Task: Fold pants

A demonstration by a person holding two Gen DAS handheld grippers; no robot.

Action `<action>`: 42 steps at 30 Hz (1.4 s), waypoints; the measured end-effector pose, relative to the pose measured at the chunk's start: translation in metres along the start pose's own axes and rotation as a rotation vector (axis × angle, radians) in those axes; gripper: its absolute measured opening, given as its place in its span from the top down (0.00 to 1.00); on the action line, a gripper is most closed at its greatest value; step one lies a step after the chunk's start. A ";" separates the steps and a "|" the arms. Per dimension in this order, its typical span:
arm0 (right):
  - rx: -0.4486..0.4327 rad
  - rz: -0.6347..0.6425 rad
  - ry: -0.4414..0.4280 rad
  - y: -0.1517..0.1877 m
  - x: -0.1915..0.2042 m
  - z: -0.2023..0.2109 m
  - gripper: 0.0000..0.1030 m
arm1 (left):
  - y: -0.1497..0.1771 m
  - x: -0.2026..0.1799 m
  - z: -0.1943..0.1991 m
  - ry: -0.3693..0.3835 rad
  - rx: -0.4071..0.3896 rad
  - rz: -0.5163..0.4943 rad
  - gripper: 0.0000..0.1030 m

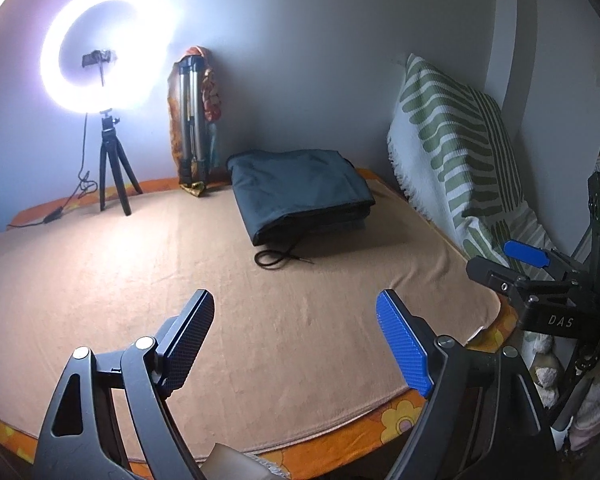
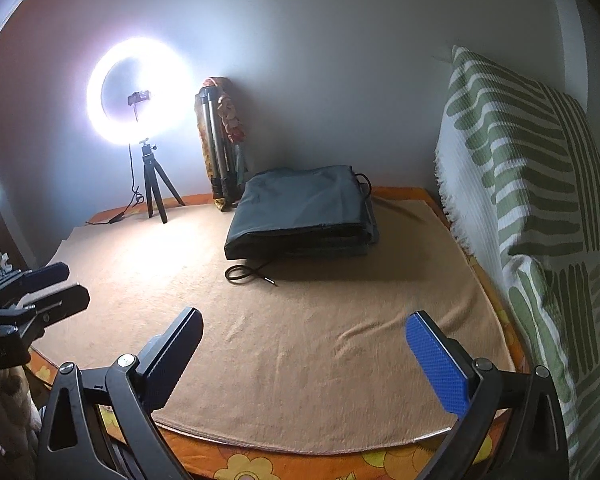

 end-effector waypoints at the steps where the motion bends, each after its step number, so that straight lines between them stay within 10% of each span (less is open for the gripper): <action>1: 0.001 -0.002 0.000 0.000 -0.001 0.000 0.00 | 0.001 0.000 -0.001 0.000 0.002 0.002 0.19; 42: 0.005 0.014 0.004 0.000 0.006 0.001 0.00 | 0.002 -0.001 0.003 0.022 0.000 -0.010 0.18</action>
Point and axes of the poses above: each gripper's, at about its wrist camera, not at the fingertips, and z roughly against the way its jaws point, x to its left, y to its underside, the point moved 1 cm from there along -z, roughly the way its jaws point, and after that the axes turned 4 degrees about y, right-handed, at the moved point
